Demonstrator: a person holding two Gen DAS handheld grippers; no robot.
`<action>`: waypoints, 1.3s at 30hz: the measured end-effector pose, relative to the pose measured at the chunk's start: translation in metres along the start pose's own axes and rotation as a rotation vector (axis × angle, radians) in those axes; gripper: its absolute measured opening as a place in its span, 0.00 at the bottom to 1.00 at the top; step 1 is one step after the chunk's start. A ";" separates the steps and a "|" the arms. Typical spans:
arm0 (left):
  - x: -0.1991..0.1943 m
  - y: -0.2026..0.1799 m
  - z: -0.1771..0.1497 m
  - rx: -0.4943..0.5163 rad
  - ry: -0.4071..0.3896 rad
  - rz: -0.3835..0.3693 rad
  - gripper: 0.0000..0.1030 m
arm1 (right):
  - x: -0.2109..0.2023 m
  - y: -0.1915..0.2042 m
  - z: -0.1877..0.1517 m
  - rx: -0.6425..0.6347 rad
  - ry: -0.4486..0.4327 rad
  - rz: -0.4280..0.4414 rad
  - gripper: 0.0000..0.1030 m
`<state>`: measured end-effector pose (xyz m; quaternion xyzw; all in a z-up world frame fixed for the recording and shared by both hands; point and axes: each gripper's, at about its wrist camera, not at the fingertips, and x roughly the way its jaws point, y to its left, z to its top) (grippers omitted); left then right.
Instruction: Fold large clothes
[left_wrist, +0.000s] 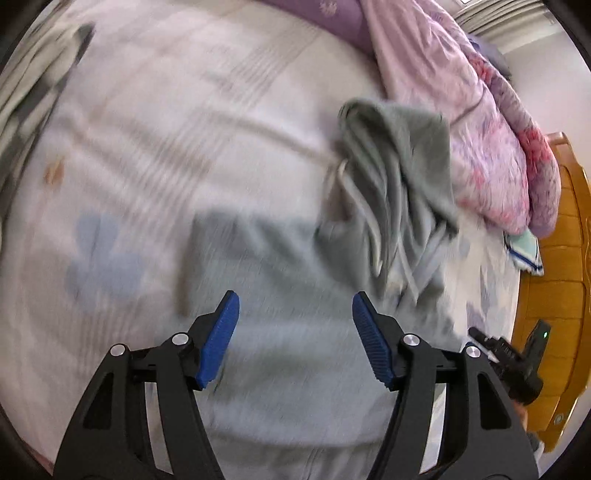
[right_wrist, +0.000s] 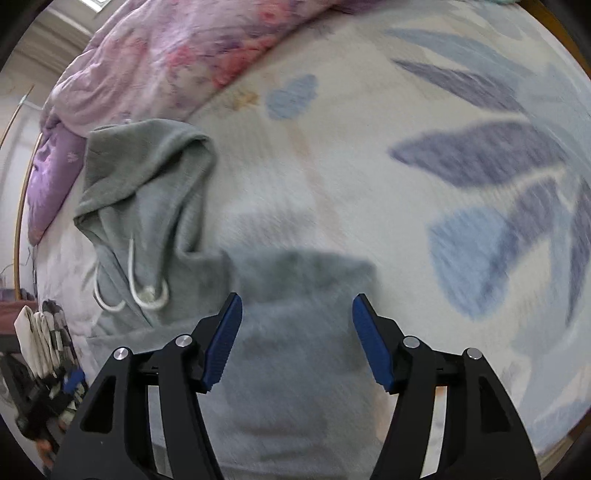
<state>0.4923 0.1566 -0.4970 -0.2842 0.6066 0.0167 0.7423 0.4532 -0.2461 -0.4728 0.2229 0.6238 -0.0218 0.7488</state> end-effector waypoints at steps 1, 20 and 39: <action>0.008 -0.007 0.014 0.004 0.009 0.022 0.63 | 0.006 0.005 0.005 -0.008 -0.002 0.006 0.57; 0.138 -0.070 0.151 0.188 0.096 0.208 0.58 | 0.101 0.038 0.113 0.153 0.061 0.186 0.38; 0.122 -0.058 0.177 0.090 0.073 0.063 0.11 | -0.005 0.013 0.083 0.049 -0.192 0.230 0.05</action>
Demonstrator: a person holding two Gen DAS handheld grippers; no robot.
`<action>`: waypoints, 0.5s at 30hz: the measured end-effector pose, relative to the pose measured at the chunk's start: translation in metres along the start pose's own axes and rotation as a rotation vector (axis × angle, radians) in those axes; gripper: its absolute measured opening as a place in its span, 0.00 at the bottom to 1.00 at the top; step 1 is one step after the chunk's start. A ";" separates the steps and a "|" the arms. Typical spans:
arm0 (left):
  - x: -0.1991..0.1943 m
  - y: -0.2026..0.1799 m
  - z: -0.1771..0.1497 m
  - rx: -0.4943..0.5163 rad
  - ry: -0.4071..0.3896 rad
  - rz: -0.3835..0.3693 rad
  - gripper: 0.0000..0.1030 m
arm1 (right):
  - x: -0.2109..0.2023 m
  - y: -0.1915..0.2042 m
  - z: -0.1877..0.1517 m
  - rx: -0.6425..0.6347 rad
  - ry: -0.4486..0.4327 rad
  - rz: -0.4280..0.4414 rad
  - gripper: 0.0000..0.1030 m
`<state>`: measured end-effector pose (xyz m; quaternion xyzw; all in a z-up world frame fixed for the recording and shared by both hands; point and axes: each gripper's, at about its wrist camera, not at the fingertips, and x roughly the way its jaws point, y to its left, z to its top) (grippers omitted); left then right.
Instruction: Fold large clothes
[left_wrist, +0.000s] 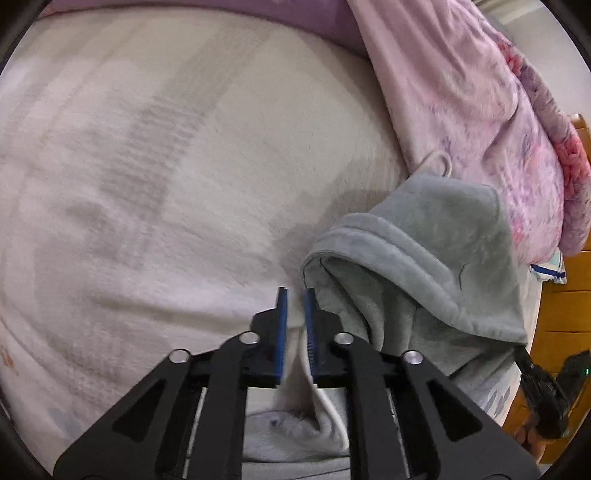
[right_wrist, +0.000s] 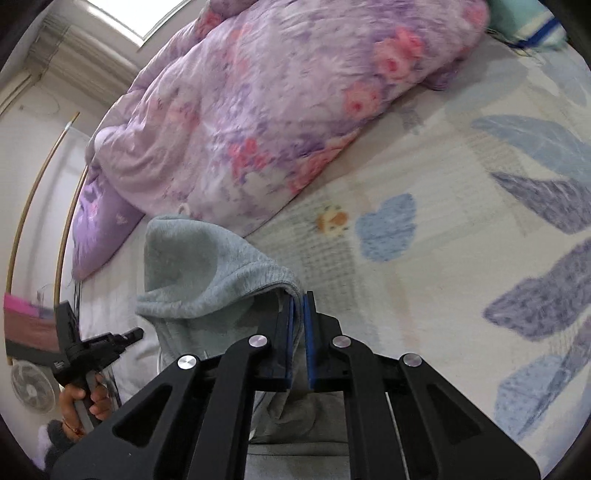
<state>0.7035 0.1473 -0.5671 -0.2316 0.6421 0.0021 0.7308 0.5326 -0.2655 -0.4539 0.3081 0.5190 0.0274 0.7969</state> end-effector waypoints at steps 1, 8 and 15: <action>0.004 -0.003 0.002 -0.006 -0.008 -0.002 0.11 | -0.003 -0.004 -0.005 0.018 -0.004 0.026 0.05; 0.027 -0.006 -0.003 -0.079 -0.086 0.072 0.54 | -0.003 -0.021 -0.013 0.056 0.008 0.055 0.05; 0.042 -0.036 0.009 0.028 -0.060 0.052 0.05 | -0.006 -0.023 -0.018 0.027 0.024 0.029 0.05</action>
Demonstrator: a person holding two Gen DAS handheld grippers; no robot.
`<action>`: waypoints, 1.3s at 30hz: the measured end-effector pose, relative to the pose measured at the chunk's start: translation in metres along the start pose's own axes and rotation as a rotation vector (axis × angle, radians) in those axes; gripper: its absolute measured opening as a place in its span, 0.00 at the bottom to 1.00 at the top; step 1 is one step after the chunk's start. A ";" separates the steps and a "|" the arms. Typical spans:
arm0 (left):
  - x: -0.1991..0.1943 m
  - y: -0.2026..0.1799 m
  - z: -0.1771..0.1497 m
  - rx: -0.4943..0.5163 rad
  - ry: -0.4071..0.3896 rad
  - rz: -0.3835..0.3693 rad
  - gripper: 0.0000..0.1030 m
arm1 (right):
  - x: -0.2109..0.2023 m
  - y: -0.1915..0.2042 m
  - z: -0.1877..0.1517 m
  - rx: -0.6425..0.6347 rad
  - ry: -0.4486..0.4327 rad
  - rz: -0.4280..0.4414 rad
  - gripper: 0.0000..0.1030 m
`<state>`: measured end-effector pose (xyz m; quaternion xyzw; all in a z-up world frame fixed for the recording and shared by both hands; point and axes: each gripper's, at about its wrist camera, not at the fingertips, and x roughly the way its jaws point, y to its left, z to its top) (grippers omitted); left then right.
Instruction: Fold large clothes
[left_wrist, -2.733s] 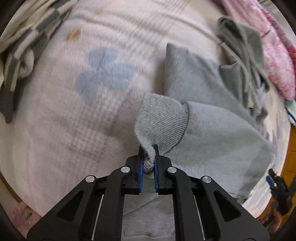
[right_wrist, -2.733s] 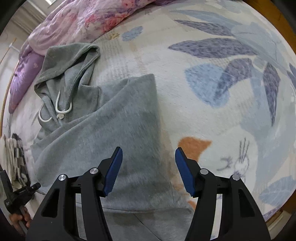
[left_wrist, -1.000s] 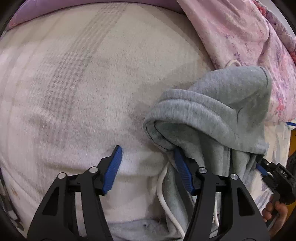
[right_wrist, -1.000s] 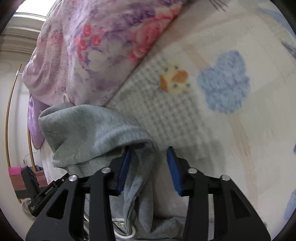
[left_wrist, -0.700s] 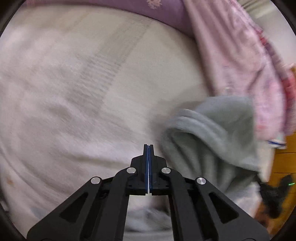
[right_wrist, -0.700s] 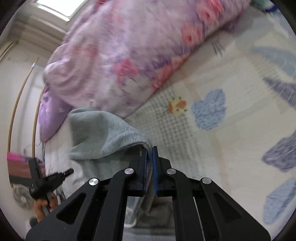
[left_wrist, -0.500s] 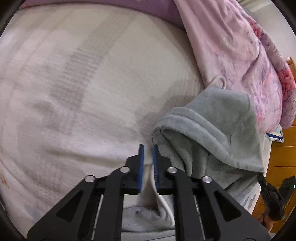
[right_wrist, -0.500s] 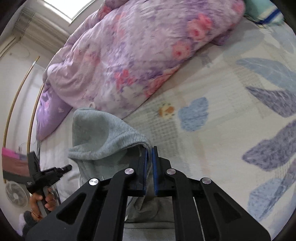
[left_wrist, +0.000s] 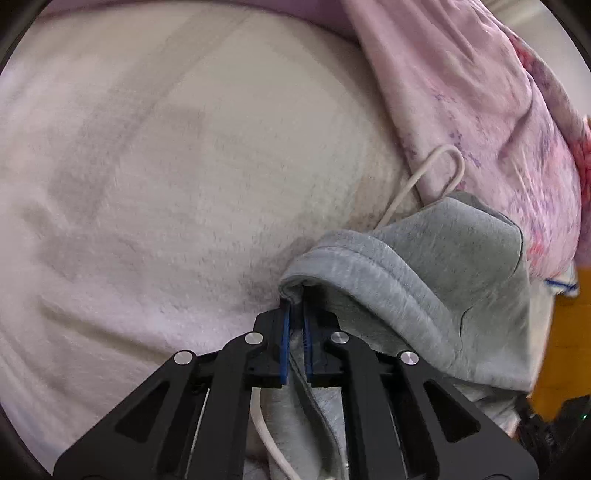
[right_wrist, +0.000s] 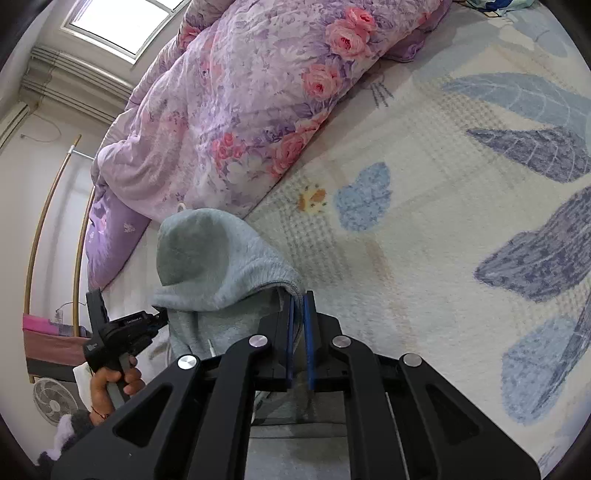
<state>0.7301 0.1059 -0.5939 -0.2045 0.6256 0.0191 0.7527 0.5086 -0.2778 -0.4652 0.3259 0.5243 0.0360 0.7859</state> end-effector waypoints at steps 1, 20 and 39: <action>-0.010 -0.005 0.002 0.044 -0.015 0.008 0.04 | -0.002 0.002 0.000 -0.006 -0.001 -0.009 0.05; -0.049 0.096 -0.069 -0.098 0.065 -0.071 0.12 | 0.026 -0.036 -0.035 0.010 0.176 -0.167 0.23; -0.029 0.029 0.026 0.104 0.059 -0.067 0.61 | 0.129 0.099 0.052 -0.428 0.289 -0.103 0.50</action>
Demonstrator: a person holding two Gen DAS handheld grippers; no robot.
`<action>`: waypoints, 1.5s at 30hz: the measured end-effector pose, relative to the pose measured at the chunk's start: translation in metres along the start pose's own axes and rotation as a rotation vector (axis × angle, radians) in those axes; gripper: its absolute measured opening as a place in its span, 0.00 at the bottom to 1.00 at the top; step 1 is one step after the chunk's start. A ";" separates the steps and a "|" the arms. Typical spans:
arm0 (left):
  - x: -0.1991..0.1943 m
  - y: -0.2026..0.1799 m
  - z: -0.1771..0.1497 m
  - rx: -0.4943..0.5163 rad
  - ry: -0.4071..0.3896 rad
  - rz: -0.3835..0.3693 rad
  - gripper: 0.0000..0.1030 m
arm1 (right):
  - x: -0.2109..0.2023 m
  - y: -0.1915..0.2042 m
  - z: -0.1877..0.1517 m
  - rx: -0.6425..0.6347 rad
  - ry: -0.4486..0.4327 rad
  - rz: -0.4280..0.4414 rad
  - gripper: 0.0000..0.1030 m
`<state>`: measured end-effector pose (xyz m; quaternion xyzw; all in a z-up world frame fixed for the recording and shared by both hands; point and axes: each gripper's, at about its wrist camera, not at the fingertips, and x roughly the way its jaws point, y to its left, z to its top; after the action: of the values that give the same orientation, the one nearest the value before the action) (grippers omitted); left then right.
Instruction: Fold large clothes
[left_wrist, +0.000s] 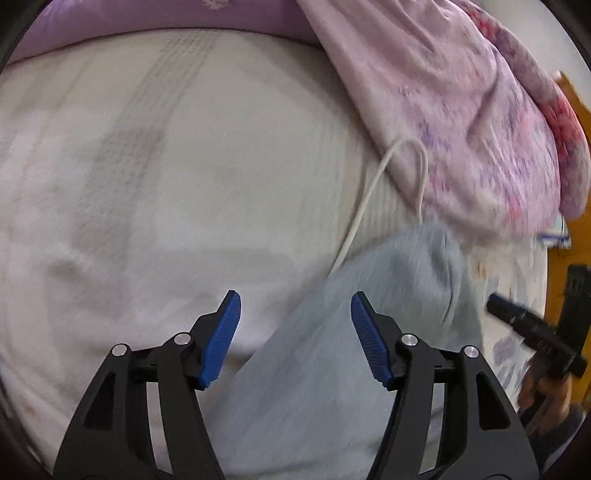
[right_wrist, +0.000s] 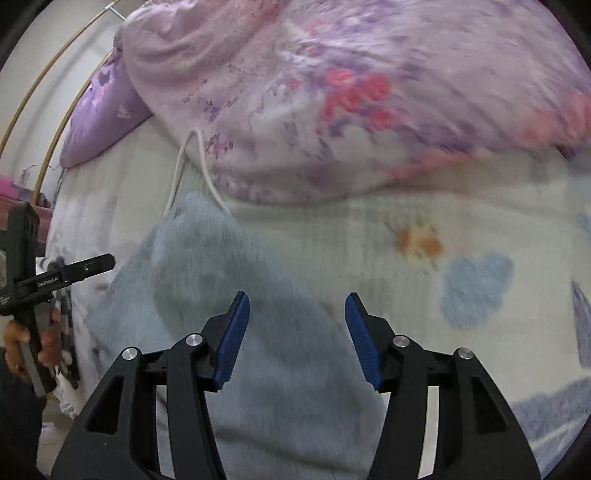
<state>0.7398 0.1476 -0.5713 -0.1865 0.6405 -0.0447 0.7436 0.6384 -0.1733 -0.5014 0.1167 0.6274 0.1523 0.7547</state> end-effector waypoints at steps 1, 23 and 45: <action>0.003 0.000 0.001 -0.017 0.003 -0.005 0.61 | 0.006 -0.002 0.004 0.036 0.007 0.059 0.50; -0.113 -0.077 -0.083 0.329 -0.282 0.032 0.03 | -0.105 0.052 -0.067 -0.145 -0.307 0.054 0.04; -0.111 0.014 -0.393 -0.085 -0.007 0.053 0.05 | -0.075 0.049 -0.367 0.132 -0.047 -0.018 0.31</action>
<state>0.3367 0.1082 -0.5159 -0.2012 0.6441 0.0029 0.7380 0.2615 -0.1621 -0.4828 0.1642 0.6193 0.1012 0.7611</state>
